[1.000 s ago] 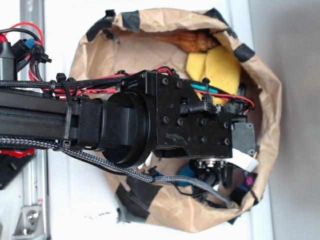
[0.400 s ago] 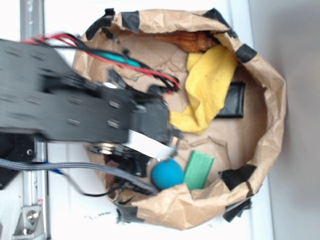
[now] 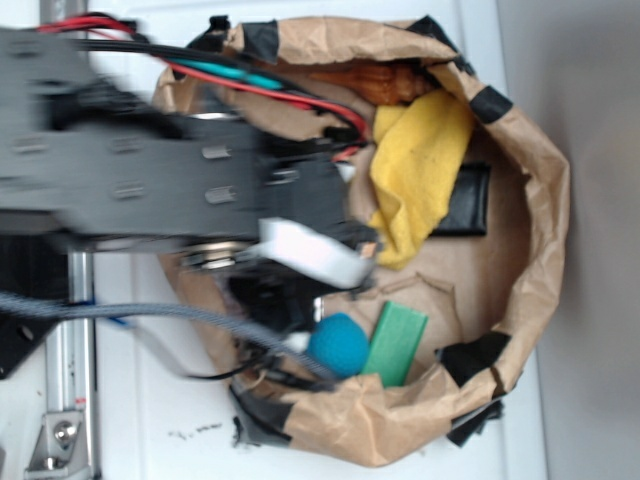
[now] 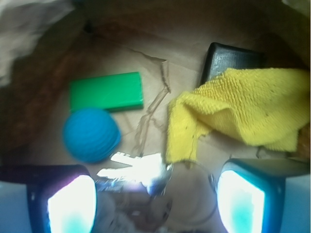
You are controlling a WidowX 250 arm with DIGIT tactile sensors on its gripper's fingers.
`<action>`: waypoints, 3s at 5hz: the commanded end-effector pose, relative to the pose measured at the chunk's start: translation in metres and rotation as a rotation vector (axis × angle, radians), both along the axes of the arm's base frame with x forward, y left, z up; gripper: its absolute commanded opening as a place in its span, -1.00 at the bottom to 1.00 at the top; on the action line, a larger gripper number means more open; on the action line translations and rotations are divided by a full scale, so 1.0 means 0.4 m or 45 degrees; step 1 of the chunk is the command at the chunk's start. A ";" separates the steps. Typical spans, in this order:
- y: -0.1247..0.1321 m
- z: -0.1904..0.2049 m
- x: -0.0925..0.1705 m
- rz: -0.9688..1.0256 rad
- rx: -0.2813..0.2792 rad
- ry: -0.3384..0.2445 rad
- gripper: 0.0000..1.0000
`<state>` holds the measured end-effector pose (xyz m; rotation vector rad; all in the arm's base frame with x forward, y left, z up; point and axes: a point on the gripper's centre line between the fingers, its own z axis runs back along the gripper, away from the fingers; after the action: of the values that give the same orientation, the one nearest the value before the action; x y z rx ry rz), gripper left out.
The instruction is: Grab the green block.
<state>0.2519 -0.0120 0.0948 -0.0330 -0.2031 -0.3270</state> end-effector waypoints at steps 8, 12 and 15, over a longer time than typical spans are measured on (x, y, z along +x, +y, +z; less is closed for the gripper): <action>-0.124 -0.105 0.129 1.700 -0.311 0.160 1.00; -0.184 -0.213 0.118 1.676 -0.282 0.365 -0.60; -0.146 -0.121 0.103 1.424 -0.100 0.241 -1.00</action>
<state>0.2870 -0.0603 0.0324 0.0027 0.0192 0.8165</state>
